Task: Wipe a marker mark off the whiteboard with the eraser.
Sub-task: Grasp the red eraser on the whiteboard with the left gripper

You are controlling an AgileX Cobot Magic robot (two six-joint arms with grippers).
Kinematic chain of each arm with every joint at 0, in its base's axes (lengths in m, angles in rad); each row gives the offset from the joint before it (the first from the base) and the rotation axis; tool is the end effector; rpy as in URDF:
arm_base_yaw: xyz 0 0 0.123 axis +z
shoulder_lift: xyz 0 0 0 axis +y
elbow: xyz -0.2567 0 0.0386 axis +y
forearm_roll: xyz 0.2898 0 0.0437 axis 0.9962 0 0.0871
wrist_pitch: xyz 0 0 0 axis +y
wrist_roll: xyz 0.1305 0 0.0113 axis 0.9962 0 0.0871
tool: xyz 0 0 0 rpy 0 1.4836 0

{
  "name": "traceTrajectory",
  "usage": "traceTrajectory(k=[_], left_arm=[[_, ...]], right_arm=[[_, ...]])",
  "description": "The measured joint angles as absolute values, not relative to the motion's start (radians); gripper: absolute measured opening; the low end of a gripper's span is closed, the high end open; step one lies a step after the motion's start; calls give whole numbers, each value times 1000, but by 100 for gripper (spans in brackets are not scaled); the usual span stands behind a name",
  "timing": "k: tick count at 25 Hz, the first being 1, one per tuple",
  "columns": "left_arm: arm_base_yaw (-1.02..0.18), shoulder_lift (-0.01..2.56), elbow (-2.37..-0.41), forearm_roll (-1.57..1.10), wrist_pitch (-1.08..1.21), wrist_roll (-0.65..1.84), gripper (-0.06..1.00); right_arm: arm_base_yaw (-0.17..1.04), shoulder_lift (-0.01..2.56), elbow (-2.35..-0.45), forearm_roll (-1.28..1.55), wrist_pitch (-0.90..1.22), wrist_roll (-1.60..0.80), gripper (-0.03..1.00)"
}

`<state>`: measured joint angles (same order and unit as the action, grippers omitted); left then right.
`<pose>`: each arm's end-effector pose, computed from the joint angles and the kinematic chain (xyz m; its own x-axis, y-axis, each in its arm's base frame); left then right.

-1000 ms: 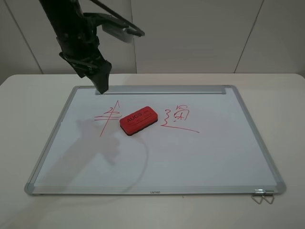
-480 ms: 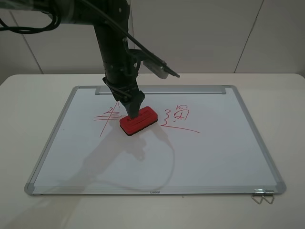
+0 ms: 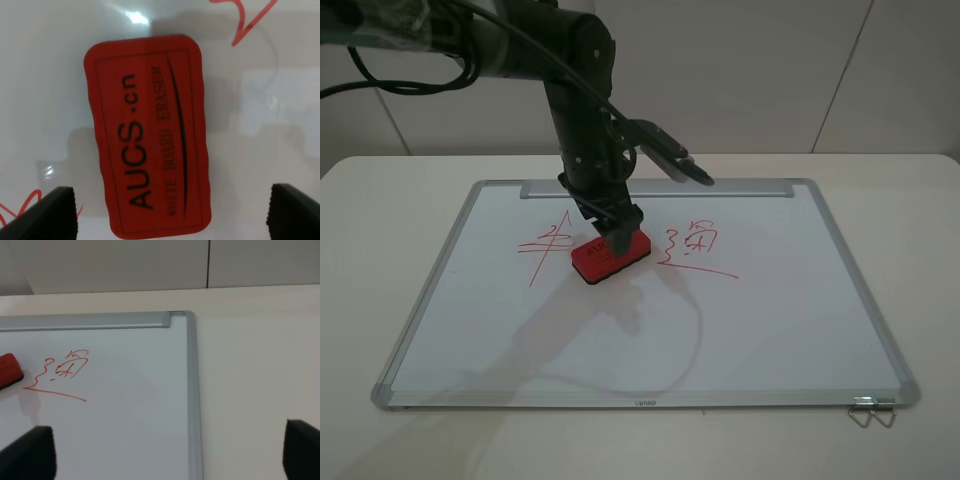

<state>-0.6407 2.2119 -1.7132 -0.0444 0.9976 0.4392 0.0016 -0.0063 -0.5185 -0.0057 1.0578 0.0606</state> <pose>0.3826 -0.2914 0.0762 -0.4811 0.8614 -0.1626 0.8701 0.4919 0.0314 0.0901 -0.0005 0.2864 -0.4303 0.0571 -0.9009 0.0278 0.9984 0.0500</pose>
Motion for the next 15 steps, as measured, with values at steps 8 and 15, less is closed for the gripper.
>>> traceTrajectory(k=[8,15], left_arm=[[-643,2247,-1713,10,990,391,76],[-651,2264,-1713,11,945,372,76]], right_arm=[[2,-6,-519,-6,1058,61,83],[2,-6,-519,0,1058,61,83]])
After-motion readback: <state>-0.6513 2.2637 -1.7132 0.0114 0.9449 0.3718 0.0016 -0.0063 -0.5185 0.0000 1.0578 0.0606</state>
